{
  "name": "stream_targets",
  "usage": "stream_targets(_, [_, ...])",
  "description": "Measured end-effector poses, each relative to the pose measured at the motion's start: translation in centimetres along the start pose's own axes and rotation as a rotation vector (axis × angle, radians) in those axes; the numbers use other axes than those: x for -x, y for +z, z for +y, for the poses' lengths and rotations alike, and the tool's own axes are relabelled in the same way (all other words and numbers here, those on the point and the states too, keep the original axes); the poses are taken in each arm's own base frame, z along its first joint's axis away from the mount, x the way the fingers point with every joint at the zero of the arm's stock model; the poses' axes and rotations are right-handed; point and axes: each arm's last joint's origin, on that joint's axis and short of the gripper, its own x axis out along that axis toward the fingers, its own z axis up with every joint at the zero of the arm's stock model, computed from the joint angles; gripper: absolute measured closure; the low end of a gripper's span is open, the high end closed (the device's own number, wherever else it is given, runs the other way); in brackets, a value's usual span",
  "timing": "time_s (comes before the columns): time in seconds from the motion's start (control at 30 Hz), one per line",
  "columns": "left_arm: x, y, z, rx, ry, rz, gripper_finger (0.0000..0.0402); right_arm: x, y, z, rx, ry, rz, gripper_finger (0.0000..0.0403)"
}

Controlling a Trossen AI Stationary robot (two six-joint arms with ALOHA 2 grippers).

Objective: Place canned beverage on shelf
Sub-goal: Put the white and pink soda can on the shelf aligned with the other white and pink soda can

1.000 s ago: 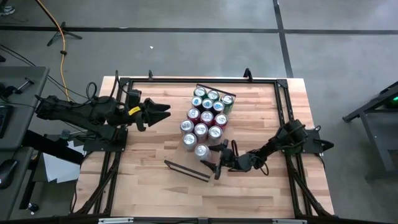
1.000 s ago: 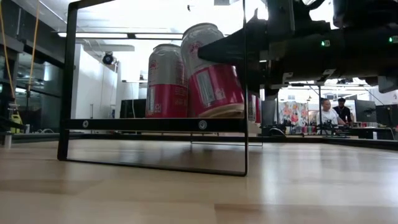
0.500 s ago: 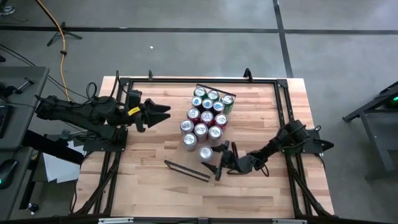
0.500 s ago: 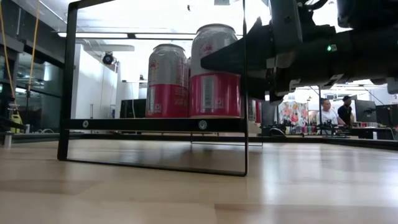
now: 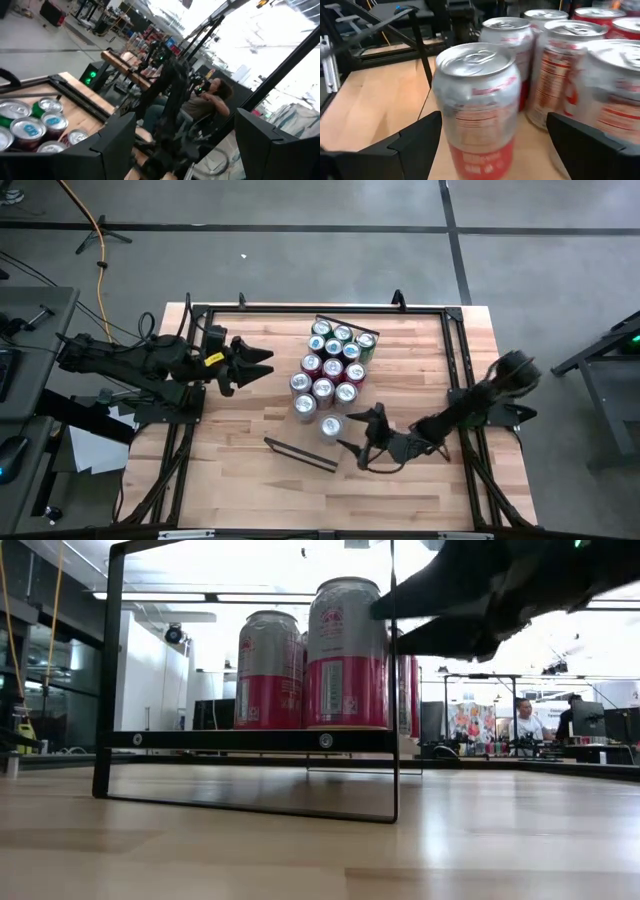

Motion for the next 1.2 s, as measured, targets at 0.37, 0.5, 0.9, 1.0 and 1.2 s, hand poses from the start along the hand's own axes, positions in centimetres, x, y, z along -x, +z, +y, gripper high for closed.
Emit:
stream_targets(0.37, [1.5, -0.8, 1.3, -0.214, 0.104, 0.152, 0.0152, 5.3, 5.7, -2.6, -0.410, 0.115, 0.169, 0.0098])
stream_targets(0.5, [1.9, -2.4, 2.7, -0.279, 0.181, 0.226, 0.0191, 6.0, 5.4, -2.8, -0.590, 0.118, 0.262, 0.0189])
stream_targets(0.9, [4.0, -12.0, 8.1, -0.013, -0.078, 0.081, 0.0393, 2.6, 4.1, 0.2, -0.980, 0.116, 0.401, 0.0396])
stream_targets(1.0, [4.9, -13.2, 9.2, 0.018, -0.083, 0.029, 0.0399, 0.6, 4.1, 0.9, -0.978, 0.127, 0.465, 0.0396])
stream_targets(1.2, [5.4, -13.8, 10.0, 0.009, -0.073, 0.027, 0.0400, -2.2, 4.7, 1.2, -0.936, 0.115, 0.485, 0.0401])
